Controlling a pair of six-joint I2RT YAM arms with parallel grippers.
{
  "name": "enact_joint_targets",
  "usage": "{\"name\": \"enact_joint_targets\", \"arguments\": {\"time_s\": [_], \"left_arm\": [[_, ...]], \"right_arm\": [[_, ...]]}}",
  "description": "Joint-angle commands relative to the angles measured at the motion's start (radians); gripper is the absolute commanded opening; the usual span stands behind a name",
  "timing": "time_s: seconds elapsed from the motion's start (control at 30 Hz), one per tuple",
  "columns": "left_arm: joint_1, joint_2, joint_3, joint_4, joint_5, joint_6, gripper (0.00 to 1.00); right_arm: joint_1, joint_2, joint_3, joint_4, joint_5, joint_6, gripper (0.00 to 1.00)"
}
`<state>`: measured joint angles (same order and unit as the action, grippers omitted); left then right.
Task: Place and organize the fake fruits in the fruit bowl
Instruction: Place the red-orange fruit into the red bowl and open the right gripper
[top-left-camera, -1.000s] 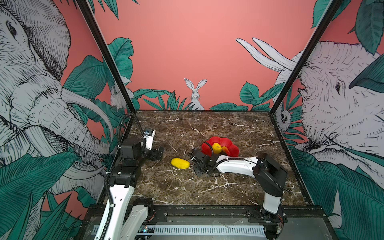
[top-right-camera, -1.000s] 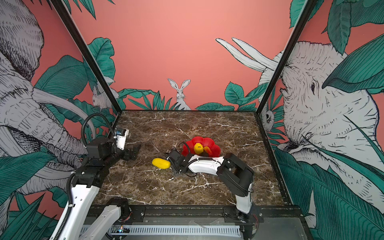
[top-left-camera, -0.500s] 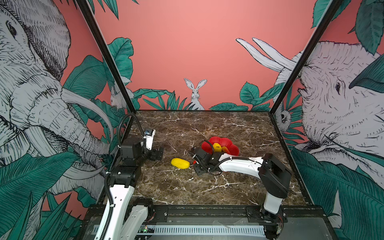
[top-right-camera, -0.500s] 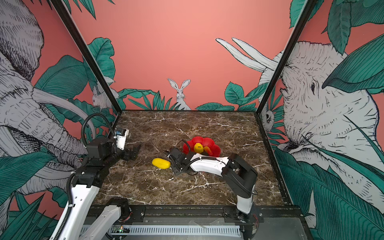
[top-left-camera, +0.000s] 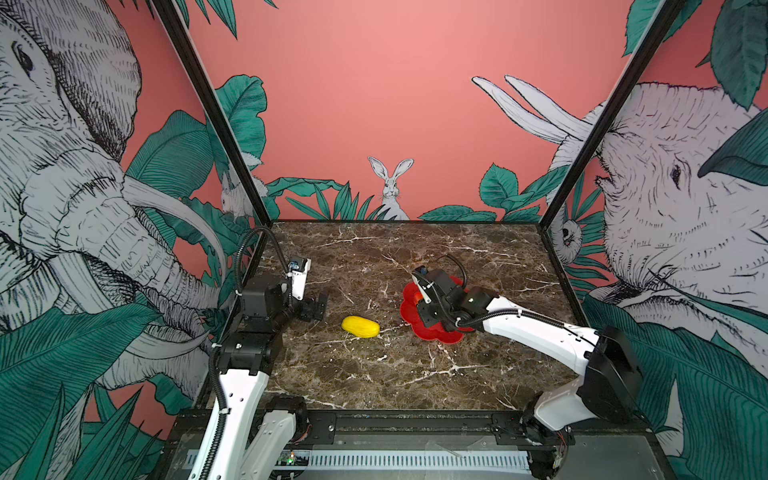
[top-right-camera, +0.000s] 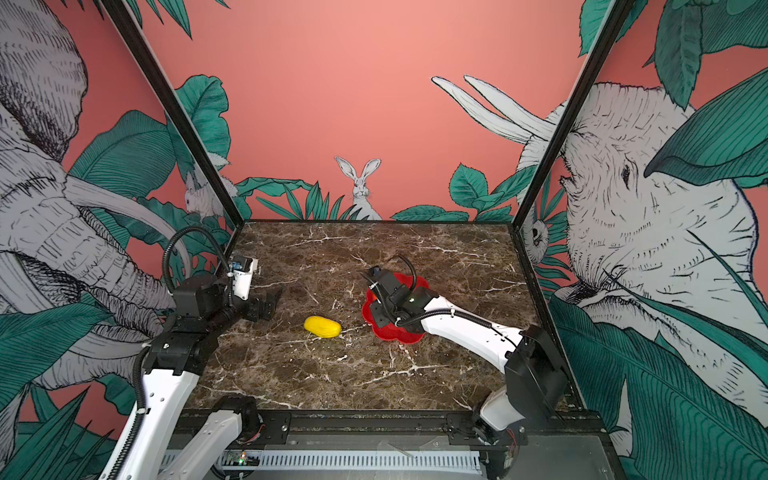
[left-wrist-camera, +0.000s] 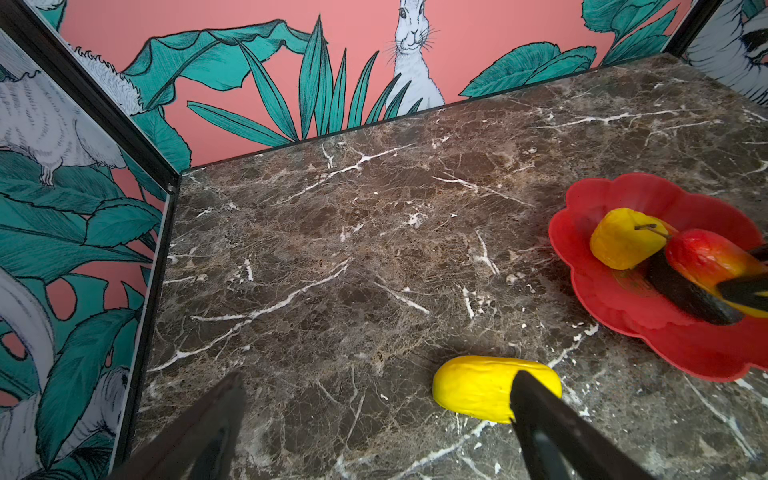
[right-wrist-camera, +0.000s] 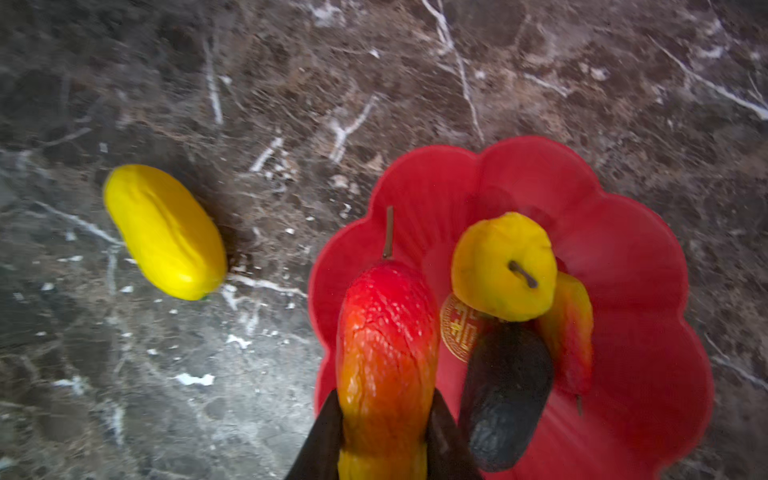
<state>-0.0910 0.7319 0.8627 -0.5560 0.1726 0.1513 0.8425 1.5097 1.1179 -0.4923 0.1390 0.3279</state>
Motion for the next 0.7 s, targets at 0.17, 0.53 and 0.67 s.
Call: {"name": "enact_joint_targets", "arguments": {"time_s": [0.17, 0.53, 0.67], "left_arm": [[-0.002, 0.000, -0.008, 0.001, 0.008, 0.016, 1.00], [-0.002, 0.000, -0.007, 0.001, 0.007, 0.016, 1.00], [-0.003, 0.000, -0.008, 0.000, 0.007, 0.016, 1.00]], "right_arm": [[-0.052, 0.053, -0.055, -0.012, 0.000, -0.019, 0.16], [-0.072, 0.153, -0.058, 0.000, 0.006, 0.020, 0.14], [-0.078, 0.172, -0.050, 0.003, 0.016, 0.024, 0.15]]}}
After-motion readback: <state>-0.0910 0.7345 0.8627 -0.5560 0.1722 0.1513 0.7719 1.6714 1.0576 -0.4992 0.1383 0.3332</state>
